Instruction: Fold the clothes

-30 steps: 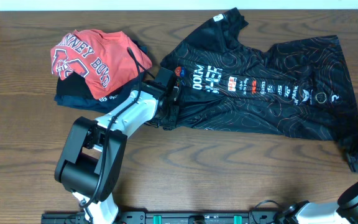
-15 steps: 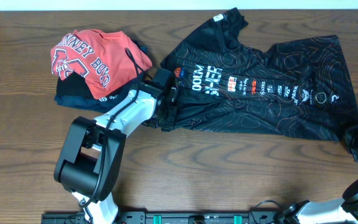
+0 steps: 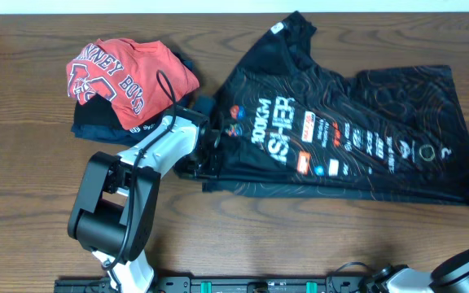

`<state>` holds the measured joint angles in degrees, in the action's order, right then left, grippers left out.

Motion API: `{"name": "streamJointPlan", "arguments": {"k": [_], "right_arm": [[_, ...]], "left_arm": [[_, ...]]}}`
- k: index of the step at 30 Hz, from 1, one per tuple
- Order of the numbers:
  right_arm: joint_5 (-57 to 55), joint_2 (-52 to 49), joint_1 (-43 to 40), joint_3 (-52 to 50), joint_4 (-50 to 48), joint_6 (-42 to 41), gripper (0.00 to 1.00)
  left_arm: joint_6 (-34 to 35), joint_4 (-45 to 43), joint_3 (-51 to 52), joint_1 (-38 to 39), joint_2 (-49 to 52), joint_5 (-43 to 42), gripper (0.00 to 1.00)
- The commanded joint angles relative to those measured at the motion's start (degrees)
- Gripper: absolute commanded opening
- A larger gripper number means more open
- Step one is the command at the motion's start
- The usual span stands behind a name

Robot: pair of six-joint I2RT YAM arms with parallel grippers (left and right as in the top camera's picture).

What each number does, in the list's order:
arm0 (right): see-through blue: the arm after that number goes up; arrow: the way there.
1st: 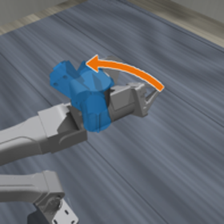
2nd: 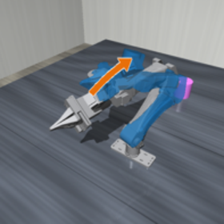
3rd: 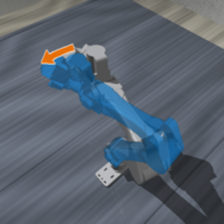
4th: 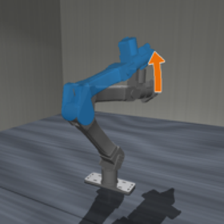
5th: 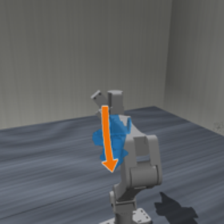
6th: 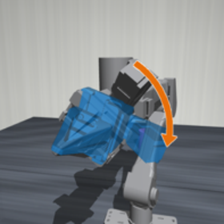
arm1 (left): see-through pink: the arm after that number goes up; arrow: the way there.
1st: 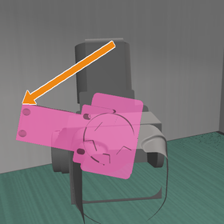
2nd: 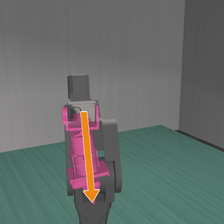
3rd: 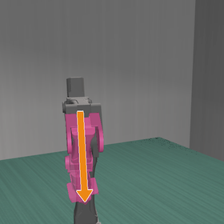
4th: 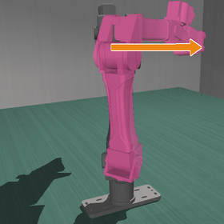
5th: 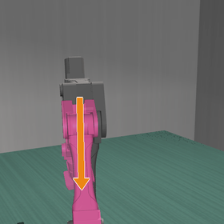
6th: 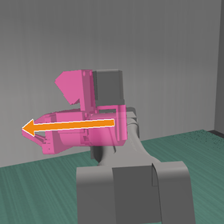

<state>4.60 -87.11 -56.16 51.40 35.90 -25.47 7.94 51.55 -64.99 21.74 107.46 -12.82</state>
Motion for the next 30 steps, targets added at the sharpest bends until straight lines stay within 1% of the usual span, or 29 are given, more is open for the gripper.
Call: {"name": "streamJointPlan", "arguments": {"k": [1,5,9,10,11,12,13,14,15,16,18,19,20,21,23,25,27,30], "right_arm": [[-7.85,2.71,-1.31,1.46,0.76,-0.61,0.01],[-8.46,2.86,-1.31,1.4,2.32,-0.63,0.01],[-9.33,2.86,-1.31,1.38,2.69,-0.63,0.01],[-9.31,2.86,-1.31,1.38,2.67,-0.66,0.01],[-9.31,2.86,-1.31,1.38,2.62,-0.68,0.06],[-9.29,2.86,-1.31,1.38,2.47,-0.66,0.16],[-9.27,2.86,-1.31,1.38,2.47,-0.66,0.22],[-8.98,2.86,-1.31,1.38,2.49,-0.68,0.25],[-8.59,2.86,-1.31,1.38,2.47,-0.66,0.32],[-8.17,2.86,-1.31,1.38,2.45,-0.66,0.42],[-8.22,2.86,-1.31,1.4,2.45,-0.66,0.54],[-8.22,2.86,-1.31,1.4,2.43,-0.66,0.59],[-8.22,2.86,-1.31,1.4,2.14,-0.66,0.61],[-8.22,2.86,-1.31,1.4,1.68,-0.66,0.62],[-6.62,2.86,-1.31,1.4,0.02,-0.66,0.57],[-1.53,2.86,-1.31,1.4,-1.97,0.31,0.56],[4.28,2.86,-1.2,1.4,-2.8,1.64,0.51],[8.68,2.84,-0.63,1.4,-2.45,3.34,0.51]], "left_arm": [[0.57,4.61,0.63,-0.5,-2.32,0.74,0.06],[0.98,10.82,0.63,-0.5,-2.8,0.42,0.06],[1.01,12.92,0.66,-0.5,-2.8,0.07,0.06],[1.01,12.92,0.66,-0.5,-2.8,-0.09,0.1],[1.01,12.87,0.66,-0.5,-2.8,-0.09,0.17],[1.01,12.85,0.63,-0.5,-2.8,-0.09,0.3],[0.98,12.85,0.63,-0.5,-2.8,-0.07,0.33],[0.96,12.85,0.63,-0.52,-2.8,-0.04,0.36],[0.96,12.85,0.63,-0.52,-2.8,-0.02,0.39],[0.96,12.7,0.63,-0.55,-2.8,-0.02,0.41],[0.94,12.48,0.59,-0.57,-2.8,-0.04,0.41],[0.94,12.26,0.55,-0.57,-2.8,-0.07,0.43],[0.94,12.15,0.46,-0.57,-2.8,-0.07,0.45],[0.94,12.0,0.35,-0.57,-2.8,-0.07,0.46],[0.9,11.23,0.22,-0.55,-2.8,-0.09,0.46],[0.7,11.17,-0.02,-0.55,-2.8,-0.24,0.46],[0.13,11.13,-0.7,-0.57,-3.21,-1.55,0.46],[-0.83,10.93,-3.13,-0.55,-4.85,-3.69,0.46]]}}
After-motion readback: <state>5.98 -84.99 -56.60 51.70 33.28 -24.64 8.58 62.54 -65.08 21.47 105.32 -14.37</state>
